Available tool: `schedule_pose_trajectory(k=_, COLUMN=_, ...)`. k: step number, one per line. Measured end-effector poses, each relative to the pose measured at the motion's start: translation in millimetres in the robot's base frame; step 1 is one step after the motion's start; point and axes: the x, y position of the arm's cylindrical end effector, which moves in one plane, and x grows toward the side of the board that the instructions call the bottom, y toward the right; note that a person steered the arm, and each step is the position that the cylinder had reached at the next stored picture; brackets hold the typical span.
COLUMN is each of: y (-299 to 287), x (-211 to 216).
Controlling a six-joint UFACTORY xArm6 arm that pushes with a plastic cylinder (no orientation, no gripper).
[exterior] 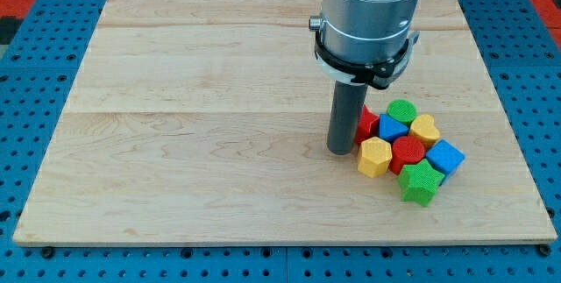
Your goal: Move your hand to the bottom right corner of the board
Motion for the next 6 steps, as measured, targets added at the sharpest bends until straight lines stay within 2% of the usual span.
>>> schedule_pose_trajectory(k=1, y=-7.0, x=5.7)
schedule_pose_trajectory(k=2, y=-8.1, x=61.6)
schedule_pose_trajectory(k=3, y=54.0, x=112.6)
schedule_pose_trajectory(k=4, y=137.6, x=106.4)
schedule_pose_trajectory(k=5, y=215.7, x=65.4)
schedule_pose_trajectory(k=6, y=236.5, x=-2.0)
